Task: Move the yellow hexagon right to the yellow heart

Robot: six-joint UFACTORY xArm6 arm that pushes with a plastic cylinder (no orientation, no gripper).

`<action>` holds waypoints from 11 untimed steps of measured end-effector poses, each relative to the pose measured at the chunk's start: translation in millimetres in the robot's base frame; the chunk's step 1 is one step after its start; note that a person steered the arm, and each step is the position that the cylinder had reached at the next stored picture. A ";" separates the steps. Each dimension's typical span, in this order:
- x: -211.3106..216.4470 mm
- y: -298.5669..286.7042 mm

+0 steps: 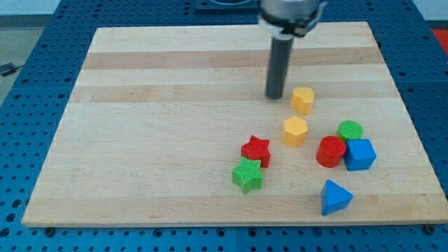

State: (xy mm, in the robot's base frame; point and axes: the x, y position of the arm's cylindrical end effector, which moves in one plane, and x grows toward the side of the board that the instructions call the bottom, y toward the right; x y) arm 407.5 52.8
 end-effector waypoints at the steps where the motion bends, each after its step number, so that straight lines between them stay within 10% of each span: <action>1: 36.4 -26.6; 7: 116.7 34.5; 11: 57.9 70.0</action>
